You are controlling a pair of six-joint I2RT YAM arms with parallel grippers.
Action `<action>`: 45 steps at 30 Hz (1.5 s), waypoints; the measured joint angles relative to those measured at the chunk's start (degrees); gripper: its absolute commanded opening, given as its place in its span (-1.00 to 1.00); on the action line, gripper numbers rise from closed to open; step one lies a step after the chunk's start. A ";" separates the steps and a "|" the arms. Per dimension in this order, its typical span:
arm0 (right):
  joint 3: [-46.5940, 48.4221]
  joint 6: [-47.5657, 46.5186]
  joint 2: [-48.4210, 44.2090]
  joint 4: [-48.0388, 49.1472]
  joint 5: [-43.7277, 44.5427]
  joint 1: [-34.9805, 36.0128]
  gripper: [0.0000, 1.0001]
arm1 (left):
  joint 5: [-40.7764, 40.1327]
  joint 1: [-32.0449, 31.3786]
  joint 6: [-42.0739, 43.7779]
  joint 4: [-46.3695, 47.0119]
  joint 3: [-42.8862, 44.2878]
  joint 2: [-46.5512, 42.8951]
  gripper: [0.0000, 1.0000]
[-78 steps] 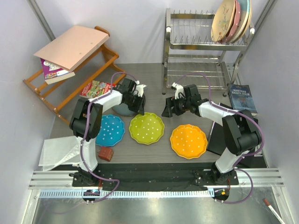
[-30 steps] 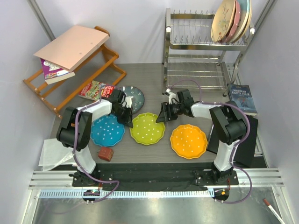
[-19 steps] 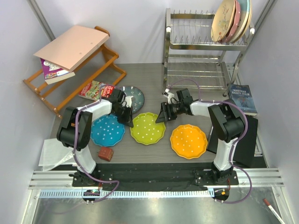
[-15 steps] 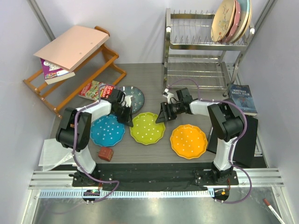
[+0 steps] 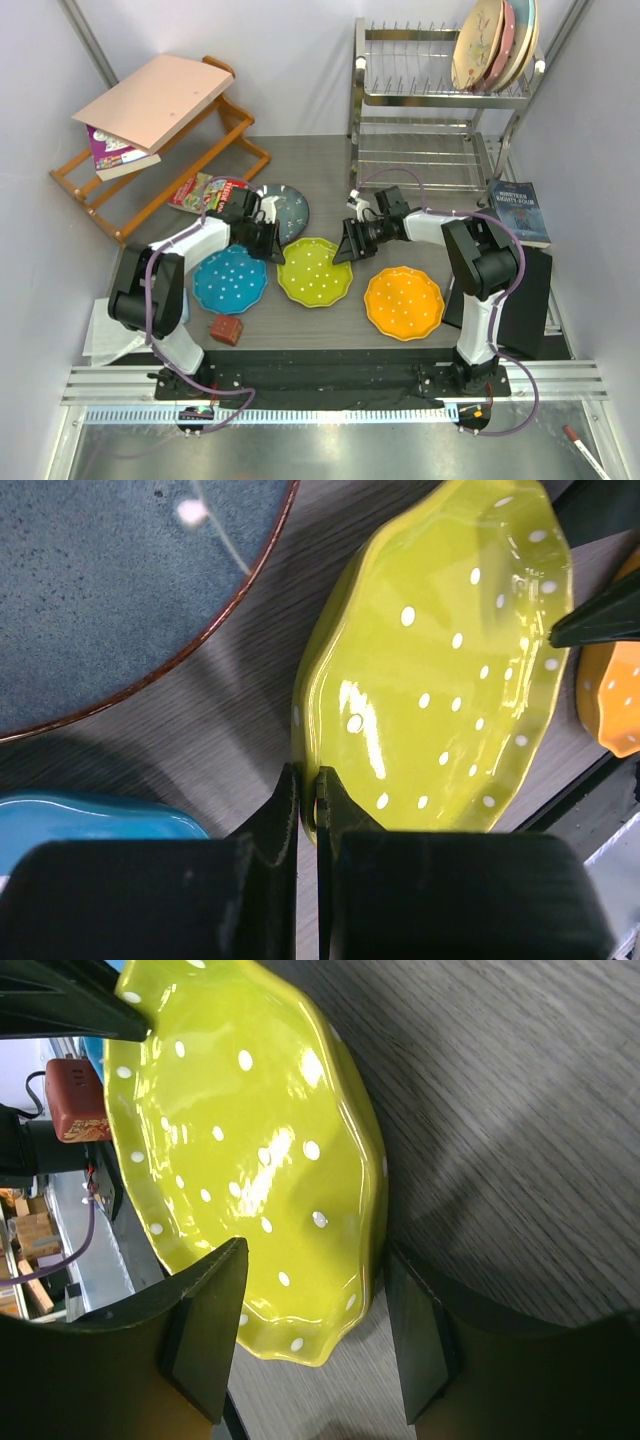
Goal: Load the plates into the dish rack
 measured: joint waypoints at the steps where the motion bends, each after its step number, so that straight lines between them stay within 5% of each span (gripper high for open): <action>1: 0.02 0.17 0.02 -0.04 0.07 0.00 0.22 | 0.17 0.00 -0.02 0.00 0.00 -0.44 -1.00; 21: 0.92 1.46 1.73 -0.70 -0.13 0.57 -0.10 | 1.90 0.26 0.70 2.14 -2.05 -2.93 -1.00; 38: 5.01 4.85 7.93 -3.45 -11.80 -0.66 0.09 | -1.44 0.85 3.21 4.66 -1.81 2.71 -1.00; 45: 5.18 7.08 8.04 -3.63 -9.97 -0.63 -0.19 | -0.96 0.22 2.49 5.20 -0.85 2.91 -1.00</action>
